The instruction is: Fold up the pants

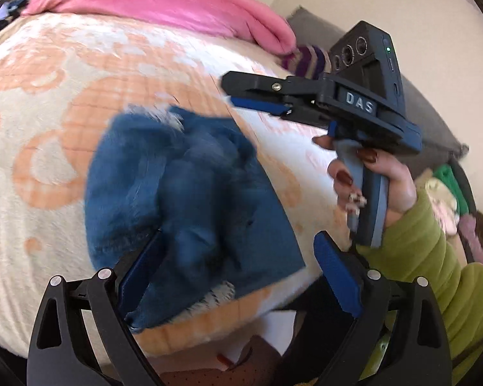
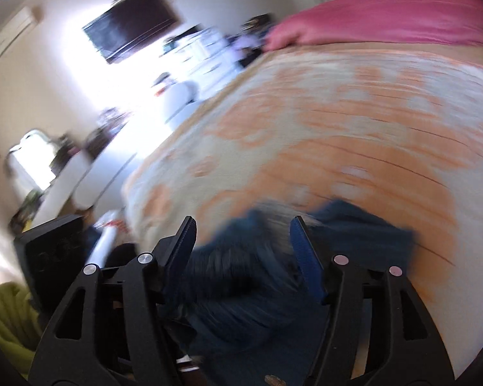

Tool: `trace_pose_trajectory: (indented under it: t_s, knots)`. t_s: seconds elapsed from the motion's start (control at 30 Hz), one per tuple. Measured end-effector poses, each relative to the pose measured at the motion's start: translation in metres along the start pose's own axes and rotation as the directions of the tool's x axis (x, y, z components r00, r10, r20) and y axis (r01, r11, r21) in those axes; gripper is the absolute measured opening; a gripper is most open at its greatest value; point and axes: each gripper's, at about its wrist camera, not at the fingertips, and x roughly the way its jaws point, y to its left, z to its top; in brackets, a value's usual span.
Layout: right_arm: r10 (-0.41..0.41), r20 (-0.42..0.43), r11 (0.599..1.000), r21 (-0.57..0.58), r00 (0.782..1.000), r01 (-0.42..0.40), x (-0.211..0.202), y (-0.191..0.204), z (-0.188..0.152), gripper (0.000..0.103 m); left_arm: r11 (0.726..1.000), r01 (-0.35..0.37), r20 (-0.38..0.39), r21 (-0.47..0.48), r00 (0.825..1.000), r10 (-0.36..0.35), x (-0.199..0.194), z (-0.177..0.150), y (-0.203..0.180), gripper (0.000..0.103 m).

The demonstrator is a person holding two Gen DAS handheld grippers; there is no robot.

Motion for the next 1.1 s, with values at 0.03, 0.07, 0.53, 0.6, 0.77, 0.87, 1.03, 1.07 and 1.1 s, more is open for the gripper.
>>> trace_pose_trajectory:
  t_s: [0.03, 0.07, 0.53, 0.6, 0.77, 0.87, 1.03, 1.07, 1.1]
  knots:
    - [-0.016, 0.015, 0.999, 0.031, 1.0, 0.015, -0.008, -0.01, -0.007, 0.054, 1.0, 0.005, -0.022, -0.004, 1.0, -0.005, 0.006, -0.003, -0.002, 0.093]
    - [-0.019, 0.022, 0.999, 0.05, 1.0, 0.018, -0.011, -0.015, -0.011, 0.054, 1.0, 0.005, -0.034, -0.003, 0.999, -0.005, 0.01, -0.004, -0.003, 0.093]
    - [-0.193, -0.143, 0.981, -0.04, 0.971, 0.189, 0.024, -0.021, -0.037, 0.056, 0.997, -0.05, -0.044, 0.062, 0.998, 0.053, 0.015, -0.002, -0.012, 0.095]
    - [-0.186, -0.136, 0.983, -0.027, 0.973, 0.184, 0.021, -0.023, -0.039, 0.057, 0.996, -0.056, -0.036, 0.064, 0.998, 0.058, 0.009, 0.0, -0.011, 0.095]
    - [-0.157, -0.031, 0.988, -0.005, 0.987, 0.157, -0.01, -0.014, -0.037, 0.069, 0.995, -0.068, -0.012, 0.071, 0.998, 0.069, 0.003, -0.005, -0.022, 0.096]
    - [-0.174, 0.044, 0.985, 0.015, 0.984, 0.174, -0.035, -0.011, -0.04, 0.076, 0.993, -0.084, 0.007, 0.081, 0.996, 0.083, -0.007, -0.003, -0.024, 0.096]
    - [-0.202, 0.128, 0.979, 0.013, 0.971, 0.202, -0.067, 0.002, -0.046, 0.085, 0.989, -0.118, 0.037, 0.095, 0.993, 0.115, -0.014, 0.003, -0.026, 0.096]
    - [-0.208, 0.138, 0.978, 0.006, 0.968, 0.209, -0.07, 0.006, -0.047, 0.087, 0.988, -0.125, 0.042, 0.095, 0.992, 0.121, -0.016, 0.002, -0.024, 0.096]
    - [-0.214, 0.147, 0.976, -0.004, 0.966, 0.217, -0.073, 0.011, -0.05, 0.087, 0.987, -0.133, 0.047, 0.095, 0.991, 0.129, -0.018, 0.003, -0.023, 0.096]
